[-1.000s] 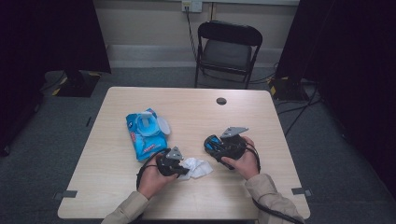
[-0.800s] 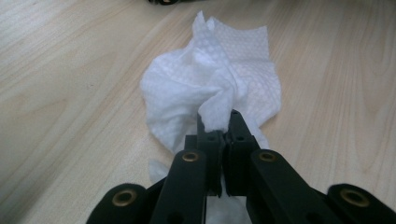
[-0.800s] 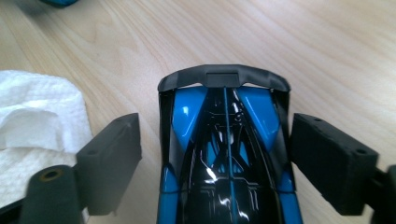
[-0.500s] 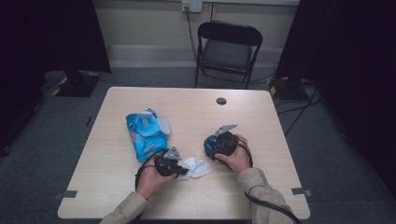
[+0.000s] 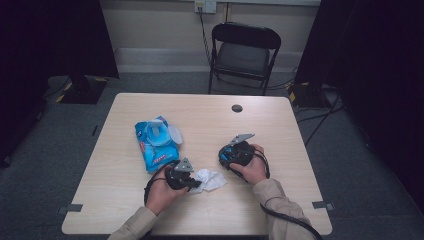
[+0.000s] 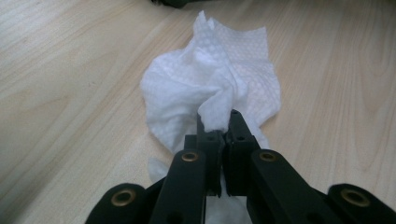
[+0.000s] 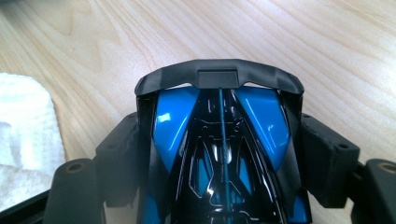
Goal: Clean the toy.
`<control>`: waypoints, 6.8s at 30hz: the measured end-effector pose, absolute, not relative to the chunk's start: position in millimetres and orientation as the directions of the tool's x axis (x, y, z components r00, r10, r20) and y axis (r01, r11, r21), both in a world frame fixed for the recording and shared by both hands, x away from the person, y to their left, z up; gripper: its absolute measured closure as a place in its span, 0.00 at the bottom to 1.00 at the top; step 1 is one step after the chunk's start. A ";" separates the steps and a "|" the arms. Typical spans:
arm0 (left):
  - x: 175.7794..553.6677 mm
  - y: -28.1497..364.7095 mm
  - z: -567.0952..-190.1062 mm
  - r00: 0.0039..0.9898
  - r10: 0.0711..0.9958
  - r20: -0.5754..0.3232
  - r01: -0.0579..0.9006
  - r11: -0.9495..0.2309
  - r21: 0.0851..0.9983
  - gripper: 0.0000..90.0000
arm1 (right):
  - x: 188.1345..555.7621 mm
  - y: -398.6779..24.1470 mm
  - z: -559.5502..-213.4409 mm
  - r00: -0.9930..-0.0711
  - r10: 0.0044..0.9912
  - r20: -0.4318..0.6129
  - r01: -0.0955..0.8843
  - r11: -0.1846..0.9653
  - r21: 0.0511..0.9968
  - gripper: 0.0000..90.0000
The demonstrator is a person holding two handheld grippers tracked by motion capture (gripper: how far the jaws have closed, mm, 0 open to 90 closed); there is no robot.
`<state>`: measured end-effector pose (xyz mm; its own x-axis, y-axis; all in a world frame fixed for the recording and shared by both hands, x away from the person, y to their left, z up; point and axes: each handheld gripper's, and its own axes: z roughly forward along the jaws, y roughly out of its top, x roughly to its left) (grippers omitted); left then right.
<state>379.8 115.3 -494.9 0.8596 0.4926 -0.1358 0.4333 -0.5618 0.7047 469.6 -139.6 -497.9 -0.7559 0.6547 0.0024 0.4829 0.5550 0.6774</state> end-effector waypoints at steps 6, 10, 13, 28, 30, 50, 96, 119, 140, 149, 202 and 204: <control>380.3 115.1 -493.8 0.865 0.485 -0.127 0.425 -0.574 0.700 0.97 | 465.4 -142.3 -497.2 -0.754 0.657 0.001 0.483 0.553 0.679 0.28; 381.3 115.3 -492.7 0.857 0.496 -0.138 0.439 -0.562 0.701 0.97 | 460.8 -149.8 -492.5 -0.753 0.658 0.033 0.479 0.512 0.712 0.28; 383.3 115.9 -488.2 0.853 0.500 -0.148 0.443 -0.544 0.712 0.97 | 456.6 -155.3 -488.4 -0.756 0.652 0.050 0.471 0.490 0.733 0.28; 398.5 118.9 -453.5 0.828 0.525 -0.200 0.454 -0.417 0.787 0.98 | 435.2 -181.7 -465.0 -0.749 0.651 0.123 0.437 0.346 0.830 0.28; 400.0 116.3 -448.3 0.830 0.522 -0.196 0.449 -0.419 0.789 0.98 | 432.8 -184.7 -463.2 -0.749 0.649 0.131 0.433 0.330 0.839 0.28; 432.8 98.6 -401.6 0.825 0.496 -0.269 0.447 -0.282 0.849 0.98 | 415.4 -172.7 -457.5 -0.791 0.589 0.163 0.409 0.312 0.858 0.28; 439.9 65.9 -424.3 0.797 0.511 -0.323 0.503 -0.264 0.823 0.98 | 412.5 -162.3 -453.9 -0.814 0.558 0.161 0.392 0.323 0.862 0.28; 425.1 76.1 -425.1 0.828 0.440 -0.348 0.507 -0.320 0.801 0.98 | 419.3 -172.8 -455.9 -0.781 0.601 0.170 0.415 0.296 0.860 0.28; 445.3 84.7 -380.8 0.810 0.484 -0.331 0.487 -0.241 0.840 0.98 | 408.3 -163.2 -444.0 -0.813 0.554 0.178 0.386 0.284 0.878 0.28; 444.5 63.2 -393.9 0.815 0.443 -0.372 0.514 -0.258 0.818 0.98 | 406.8 -159.3 -444.8 -0.817 0.549 0.175 0.383 0.291 0.877 0.28; 448.8 87.2 -394.7 0.785 0.493 -0.375 0.523 -0.202 0.828 0.98 | 409.6 -162.7 -446.9 -0.808 0.561 0.181 0.393 0.284 0.875 0.28; 448.7 84.8 -394.6 0.788 0.488 -0.375 0.522 -0.208 0.827 0.98 | 409.2 -161.7 -446.9 -0.811 0.556 0.179 0.390 0.286 0.875 0.28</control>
<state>448.7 84.8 -394.6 0.7882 0.4882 -0.3747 0.5221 -0.2079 0.8272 409.2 -161.7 -446.9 -0.8112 0.5565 0.1795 0.3899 0.2861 0.8753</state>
